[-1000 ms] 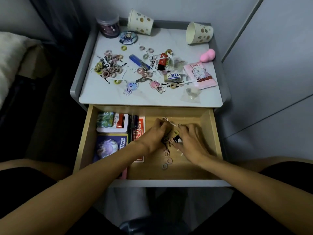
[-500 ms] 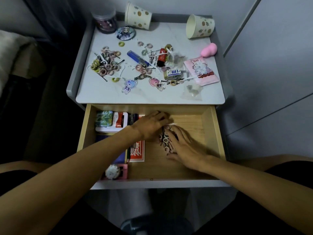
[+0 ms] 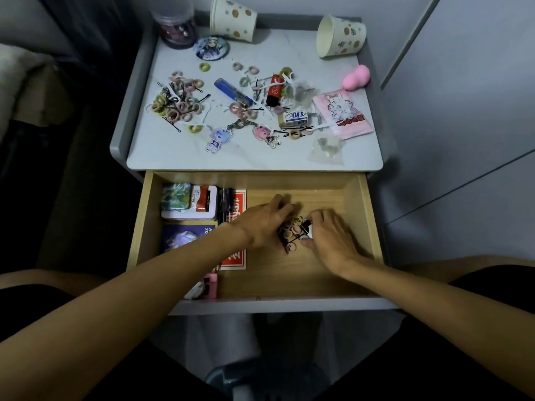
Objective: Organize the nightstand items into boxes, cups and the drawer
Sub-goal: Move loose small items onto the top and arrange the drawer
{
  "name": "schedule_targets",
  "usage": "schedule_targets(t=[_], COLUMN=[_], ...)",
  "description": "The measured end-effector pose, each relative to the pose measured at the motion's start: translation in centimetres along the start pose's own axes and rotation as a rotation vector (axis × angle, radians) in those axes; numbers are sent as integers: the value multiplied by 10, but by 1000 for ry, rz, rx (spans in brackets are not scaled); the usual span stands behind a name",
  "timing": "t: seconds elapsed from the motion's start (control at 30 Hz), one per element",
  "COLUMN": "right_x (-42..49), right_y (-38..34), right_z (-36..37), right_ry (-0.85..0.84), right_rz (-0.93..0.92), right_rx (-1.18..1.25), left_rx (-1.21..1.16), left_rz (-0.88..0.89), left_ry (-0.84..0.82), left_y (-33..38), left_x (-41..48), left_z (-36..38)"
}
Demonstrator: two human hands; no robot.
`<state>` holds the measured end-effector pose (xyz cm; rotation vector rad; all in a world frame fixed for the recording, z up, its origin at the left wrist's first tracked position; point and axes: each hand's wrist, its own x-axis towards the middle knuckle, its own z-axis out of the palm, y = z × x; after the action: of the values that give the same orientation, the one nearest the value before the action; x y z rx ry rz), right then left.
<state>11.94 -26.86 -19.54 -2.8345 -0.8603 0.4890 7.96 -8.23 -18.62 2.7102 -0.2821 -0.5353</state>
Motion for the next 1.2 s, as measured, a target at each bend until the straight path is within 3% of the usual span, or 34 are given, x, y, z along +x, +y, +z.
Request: schedule_targets(t=[0.17, 0.4, 0.63, 0.9, 1.2], right_x=[2, 5, 6, 9, 15], right_y=[0, -3, -13, 0, 9], right_z=[1, -8, -11, -26, -41], right_ry=[-25, -87, -77, -94, -182], right_rz=[-97, -239, -275, -303, -129], right_rx=[-85, -323, -462, -296, 241], left_rx=[112, 64, 308, 93, -173], left_rz=[-18, 61, 102, -12, -31], left_ry=[33, 148, 22, 4, 82], left_y=[8, -6, 5, 7, -11], left_x=[4, 7, 10, 13, 9], left_z=[7, 15, 11, 15, -3])
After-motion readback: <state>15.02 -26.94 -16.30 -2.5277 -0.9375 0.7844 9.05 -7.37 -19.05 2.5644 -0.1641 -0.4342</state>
